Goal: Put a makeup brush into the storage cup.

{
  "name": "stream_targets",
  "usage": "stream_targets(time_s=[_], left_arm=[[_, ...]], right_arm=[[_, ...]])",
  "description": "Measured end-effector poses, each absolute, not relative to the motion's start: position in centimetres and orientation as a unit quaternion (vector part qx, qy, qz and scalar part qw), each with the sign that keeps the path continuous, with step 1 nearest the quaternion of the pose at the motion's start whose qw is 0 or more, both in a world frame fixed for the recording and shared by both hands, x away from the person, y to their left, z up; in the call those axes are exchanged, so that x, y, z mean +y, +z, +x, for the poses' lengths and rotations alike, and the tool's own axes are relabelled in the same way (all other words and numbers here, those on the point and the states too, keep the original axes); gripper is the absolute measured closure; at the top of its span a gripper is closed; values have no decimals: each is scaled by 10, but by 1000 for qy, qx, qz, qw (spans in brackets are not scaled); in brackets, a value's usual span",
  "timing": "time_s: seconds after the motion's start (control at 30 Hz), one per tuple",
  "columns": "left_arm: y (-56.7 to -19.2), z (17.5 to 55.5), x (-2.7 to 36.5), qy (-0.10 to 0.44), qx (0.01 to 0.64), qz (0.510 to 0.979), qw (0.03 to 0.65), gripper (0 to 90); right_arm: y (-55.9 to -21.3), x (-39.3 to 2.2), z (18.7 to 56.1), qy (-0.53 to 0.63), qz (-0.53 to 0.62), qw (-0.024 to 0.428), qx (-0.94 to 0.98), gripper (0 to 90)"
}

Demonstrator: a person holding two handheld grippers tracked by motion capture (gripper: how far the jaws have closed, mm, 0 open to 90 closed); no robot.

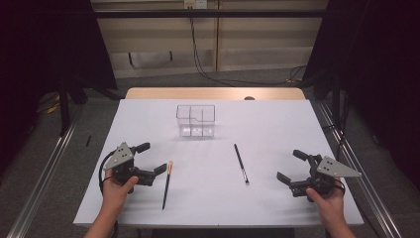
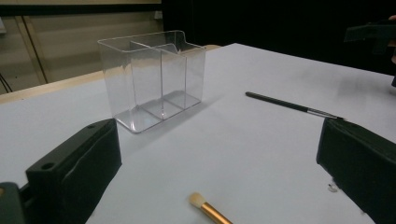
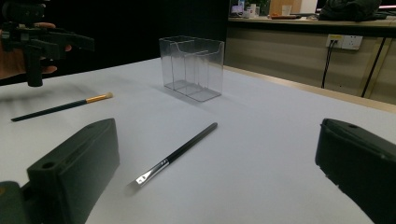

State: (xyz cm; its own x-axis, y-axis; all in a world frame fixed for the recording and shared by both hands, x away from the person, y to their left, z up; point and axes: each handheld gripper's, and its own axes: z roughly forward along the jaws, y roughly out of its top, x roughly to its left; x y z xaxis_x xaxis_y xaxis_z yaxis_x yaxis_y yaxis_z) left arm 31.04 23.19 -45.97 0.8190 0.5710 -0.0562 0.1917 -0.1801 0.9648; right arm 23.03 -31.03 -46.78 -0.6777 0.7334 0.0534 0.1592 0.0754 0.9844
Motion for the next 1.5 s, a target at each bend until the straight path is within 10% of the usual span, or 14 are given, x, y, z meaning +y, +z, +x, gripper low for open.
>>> stream_targets(time_s=[1.5], left_arm=[[-438,332,176,28,335,881,334,0]], right_arm=[[-470,-307,232,588,319,232,706,0]])
